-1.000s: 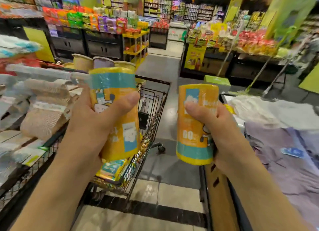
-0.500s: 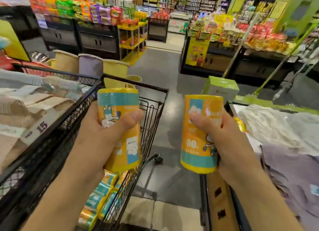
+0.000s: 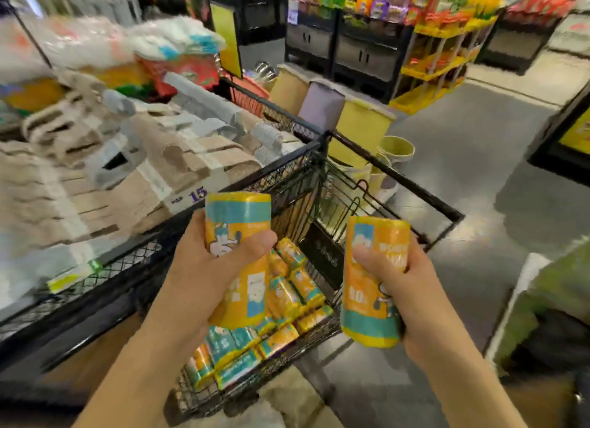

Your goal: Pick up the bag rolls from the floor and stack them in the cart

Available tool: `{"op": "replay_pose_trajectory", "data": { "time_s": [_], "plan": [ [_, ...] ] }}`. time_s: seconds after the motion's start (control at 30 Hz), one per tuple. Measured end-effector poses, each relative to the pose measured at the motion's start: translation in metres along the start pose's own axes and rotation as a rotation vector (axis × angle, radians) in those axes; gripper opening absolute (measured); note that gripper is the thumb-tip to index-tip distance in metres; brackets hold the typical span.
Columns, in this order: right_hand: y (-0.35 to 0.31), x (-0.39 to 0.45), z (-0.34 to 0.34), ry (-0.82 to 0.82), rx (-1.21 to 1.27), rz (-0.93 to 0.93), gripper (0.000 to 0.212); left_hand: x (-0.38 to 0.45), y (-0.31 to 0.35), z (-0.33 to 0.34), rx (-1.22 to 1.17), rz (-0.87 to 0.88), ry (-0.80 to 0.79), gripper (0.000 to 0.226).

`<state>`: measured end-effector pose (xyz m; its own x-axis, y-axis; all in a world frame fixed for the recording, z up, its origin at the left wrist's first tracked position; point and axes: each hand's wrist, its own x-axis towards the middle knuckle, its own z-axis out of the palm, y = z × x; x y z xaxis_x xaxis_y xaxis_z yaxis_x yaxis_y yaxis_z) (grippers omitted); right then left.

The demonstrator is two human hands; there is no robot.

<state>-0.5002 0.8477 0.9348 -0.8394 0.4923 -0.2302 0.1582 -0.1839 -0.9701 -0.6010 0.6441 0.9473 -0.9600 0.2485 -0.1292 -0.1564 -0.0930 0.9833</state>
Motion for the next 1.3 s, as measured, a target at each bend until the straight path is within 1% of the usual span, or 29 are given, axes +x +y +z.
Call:
{"op": "replay_pose_trajectory", "data": {
  "time_s": [0.07, 0.23, 0.3, 0.47, 0.57, 0.67, 0.7, 0.77, 0.8, 0.83, 0.87, 0.9, 0.93, 1.0, 1.03, 1.07, 1.1, 1.13, 1.17, 1.23, 1.27, 1.3],
  "plan": [
    [0.0, 0.031, 0.012, -0.066, -0.043, 0.026, 0.065, 0.018, -0.002, -0.004, -0.016, 0.013, 0.075, 0.063],
    [0.009, 0.102, 0.047, -0.239, -0.112, 0.077, 0.06, 0.057, -0.024, -0.019, -0.05, -0.025, 0.225, 0.056],
    [0.016, 0.126, 0.062, -0.285, -0.157, 0.105, 0.056, 0.071, -0.037, -0.026, -0.054, -0.061, 0.284, 0.057],
    [0.049, 0.176, 0.09, -0.409, -0.229, 0.175, 0.057, 0.095, -0.079, -0.039, -0.019, -0.164, 0.438, 0.068],
    [0.075, 0.198, 0.099, -0.48, -0.282, 0.24, 0.061, 0.106, -0.108, -0.041, -0.004, -0.24, 0.531, 0.065],
    [0.11, 0.227, 0.102, -0.548, -0.353, 0.319, 0.064, 0.122, -0.136, -0.036, 0.023, -0.298, 0.564, 0.059],
    [0.123, 0.236, 0.103, -0.563, -0.368, 0.34, 0.069, 0.129, -0.145, -0.034, 0.033, -0.311, 0.571, 0.057],
    [0.152, 0.255, 0.106, -0.582, -0.393, 0.371, 0.095, 0.143, -0.165, -0.033, 0.037, -0.339, 0.607, 0.055],
    [0.168, 0.263, 0.108, -0.58, -0.406, 0.391, 0.108, 0.148, -0.178, -0.033, 0.044, -0.359, 0.626, 0.057],
    [0.182, 0.27, 0.109, -0.591, -0.421, 0.407, 0.114, 0.153, -0.191, -0.035, 0.058, -0.381, 0.646, 0.062],
    [0.197, 0.277, 0.111, -0.599, -0.44, 0.41, 0.112, 0.158, -0.206, -0.037, 0.074, -0.403, 0.666, 0.068],
    [0.211, 0.283, 0.112, -0.601, -0.461, 0.407, 0.106, 0.162, -0.222, -0.039, 0.093, -0.418, 0.678, 0.073],
    [0.226, 0.29, 0.113, -0.596, -0.49, 0.4, 0.1, 0.167, -0.239, -0.041, 0.109, -0.433, 0.688, 0.074],
    [0.255, 0.301, 0.115, -0.571, -0.562, 0.391, 0.099, 0.175, -0.27, -0.044, 0.138, -0.464, 0.683, 0.07],
    [0.269, 0.305, 0.116, -0.563, -0.586, 0.387, 0.092, 0.179, -0.284, -0.047, 0.152, -0.473, 0.678, 0.067],
    [0.286, 0.31, 0.117, -0.56, -0.612, 0.371, 0.08, 0.182, -0.298, -0.05, 0.174, -0.477, 0.677, 0.068],
    [0.301, 0.314, 0.118, -0.556, -0.654, 0.347, 0.067, 0.183, -0.312, -0.054, 0.203, -0.481, 0.677, 0.073],
    [0.317, 0.317, 0.119, -0.55, -0.715, 0.328, 0.061, 0.183, -0.326, -0.058, 0.229, -0.484, 0.678, 0.079],
    [0.331, 0.318, 0.121, -0.548, -0.787, 0.31, 0.068, 0.182, -0.338, -0.061, 0.238, -0.487, 0.682, 0.082],
    [0.359, 0.32, 0.124, -0.532, -0.92, 0.26, 0.096, 0.178, -0.36, -0.069, 0.232, -0.5, 0.701, 0.075],
    [0.373, 0.322, 0.124, -0.531, -0.956, 0.241, 0.096, 0.176, -0.37, -0.073, 0.235, -0.511, 0.712, 0.07],
    [0.385, 0.323, 0.125, -0.537, -0.993, 0.234, 0.088, 0.175, -0.378, -0.075, 0.243, -0.517, 0.717, 0.065]
  ]
}}
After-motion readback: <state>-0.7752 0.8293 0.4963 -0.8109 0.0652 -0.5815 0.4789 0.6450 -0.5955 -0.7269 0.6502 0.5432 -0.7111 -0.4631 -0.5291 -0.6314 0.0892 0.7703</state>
